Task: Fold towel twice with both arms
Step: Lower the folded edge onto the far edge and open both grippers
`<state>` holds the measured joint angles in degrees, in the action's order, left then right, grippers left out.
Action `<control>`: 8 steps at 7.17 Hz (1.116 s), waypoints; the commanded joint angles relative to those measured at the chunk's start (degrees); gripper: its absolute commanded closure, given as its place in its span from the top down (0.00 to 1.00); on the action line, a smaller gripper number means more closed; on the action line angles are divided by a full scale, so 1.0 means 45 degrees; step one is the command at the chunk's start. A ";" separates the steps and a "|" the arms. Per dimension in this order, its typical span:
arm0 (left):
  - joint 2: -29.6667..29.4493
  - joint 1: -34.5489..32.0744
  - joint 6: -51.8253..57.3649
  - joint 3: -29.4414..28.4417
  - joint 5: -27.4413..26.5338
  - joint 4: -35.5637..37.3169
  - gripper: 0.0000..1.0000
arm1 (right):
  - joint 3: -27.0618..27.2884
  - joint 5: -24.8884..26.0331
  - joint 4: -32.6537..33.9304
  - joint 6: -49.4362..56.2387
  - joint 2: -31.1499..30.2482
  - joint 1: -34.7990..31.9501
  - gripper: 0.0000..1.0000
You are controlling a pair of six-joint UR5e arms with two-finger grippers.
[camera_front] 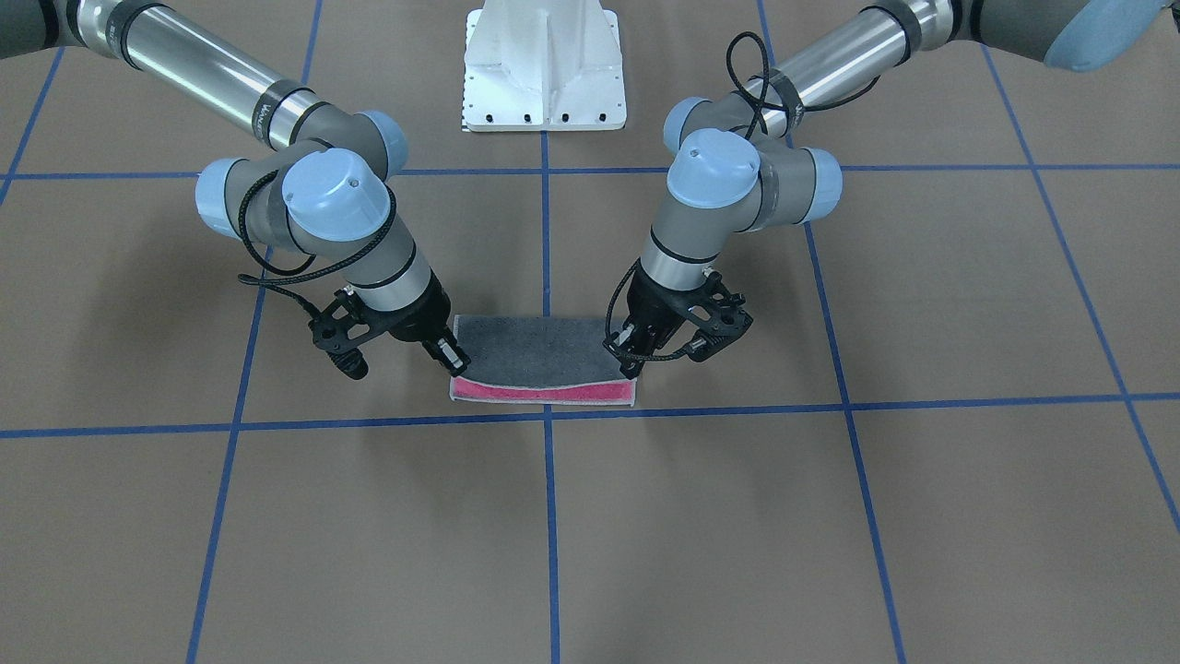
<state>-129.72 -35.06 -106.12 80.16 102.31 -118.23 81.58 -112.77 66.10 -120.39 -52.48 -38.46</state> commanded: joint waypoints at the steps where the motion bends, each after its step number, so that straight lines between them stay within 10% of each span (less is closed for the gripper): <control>1: -0.0002 -0.0001 0.0008 -0.0040 0.0000 0.0004 0.76 | 0.0016 0.0000 -0.0001 -0.0004 0.0041 -0.0085 0.28; 3: -0.0002 -0.0021 -0.0011 -0.0021 0.0000 -0.0015 0.77 | 0.0016 0.0040 -0.0137 -0.0023 0.0119 -0.0163 0.47; 8: -0.0002 -0.0215 -0.0070 0.0409 0.0039 -0.0054 0.77 | 0.1298 -0.0019 -0.0196 -0.1111 -0.0929 0.0282 0.44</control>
<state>-129.76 -35.74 -106.45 81.79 102.47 -118.48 84.51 -112.78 65.24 -122.87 -53.99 -38.59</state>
